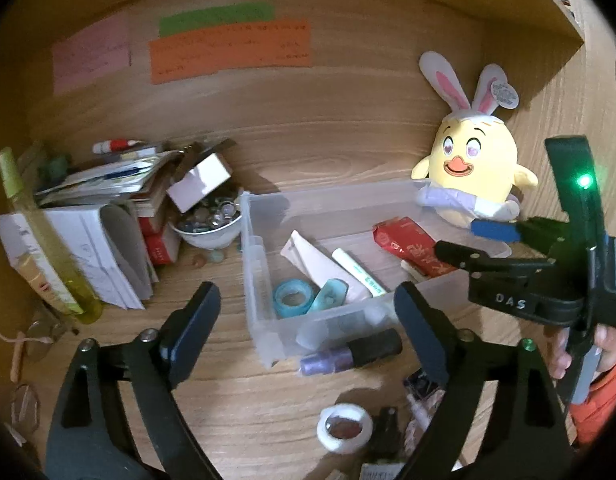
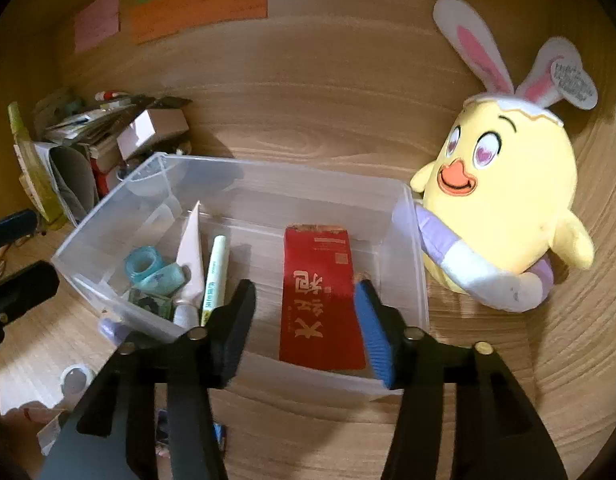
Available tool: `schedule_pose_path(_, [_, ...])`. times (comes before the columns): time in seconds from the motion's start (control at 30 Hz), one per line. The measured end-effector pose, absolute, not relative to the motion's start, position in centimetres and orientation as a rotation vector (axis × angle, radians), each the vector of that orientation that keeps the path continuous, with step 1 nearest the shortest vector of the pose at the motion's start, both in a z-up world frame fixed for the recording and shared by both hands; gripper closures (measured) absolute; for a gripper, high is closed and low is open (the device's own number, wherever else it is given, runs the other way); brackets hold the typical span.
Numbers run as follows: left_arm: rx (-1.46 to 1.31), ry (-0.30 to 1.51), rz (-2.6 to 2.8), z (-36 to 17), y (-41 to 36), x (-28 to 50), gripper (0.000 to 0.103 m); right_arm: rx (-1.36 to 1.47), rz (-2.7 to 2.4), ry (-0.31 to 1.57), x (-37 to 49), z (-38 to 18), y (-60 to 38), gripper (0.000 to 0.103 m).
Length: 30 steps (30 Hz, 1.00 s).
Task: Organize objects
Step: 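Move both tools back toward the items on the desk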
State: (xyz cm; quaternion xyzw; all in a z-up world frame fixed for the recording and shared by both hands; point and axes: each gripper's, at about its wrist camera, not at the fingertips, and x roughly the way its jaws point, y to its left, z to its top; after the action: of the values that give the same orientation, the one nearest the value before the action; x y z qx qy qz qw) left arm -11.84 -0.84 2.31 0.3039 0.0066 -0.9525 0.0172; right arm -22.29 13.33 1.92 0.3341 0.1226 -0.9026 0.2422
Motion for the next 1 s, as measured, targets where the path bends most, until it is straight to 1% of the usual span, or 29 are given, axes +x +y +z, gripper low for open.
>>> schedule_pose_path(0.03, [0.94,0.02,-2.96,2.3,-0.9,-11.6,0.009,0.903,-2.473,0.338,-21.9,2.2,13.4,0.046])
schedule_pose_path(0.1, [0.942,0.028,-2.959,2.4,-1.1,-10.9,0.008,0.886,-2.476,0.335,-21.3,2.7,13.6,0.038])
schedule_pose_path(0.23, [0.967,0.039,-2.953,2.2,-1.4,-9.9,0.008,0.859,-2.469,0.33,-19.4,3.4,14.0,0.032])
schedule_pose_path(0.27, [0.974,0.034,-2.95,2.1,-1.5,-9.5,0.008,0.85,-2.465,0.33,-18.7,3.6,14.2,0.029])
schedule_pose_path(0.3, [0.978,0.03,-2.947,2.0,-1.5,-9.2,0.008,0.845,-2.462,0.329,-18.3,3.6,14.3,0.027])
schedule_pose_path(0.43, [1.004,0.016,-2.937,1.4,-1.7,-7.9,0.007,0.833,-2.44,0.331,-16.0,3.6,14.7,0.026])
schedule_pose_path(0.87, [1.152,0.052,-2.915,-1.8,-1.4,-4.7,0.007,0.97,-2.296,0.27,-9.9,-1.1,14.9,0.028])
schedule_pose_path(0.93, [1.155,0.066,-2.915,-2.2,-1.4,-4.1,0.007,0.986,-2.275,0.271,-9.2,-1.7,14.6,0.035])
schedule_pose_path(1.0, [1.15,0.065,-2.918,-2.5,-1.3,-3.4,0.007,1.002,-2.241,0.272,-8.6,-2.2,14.3,0.048])
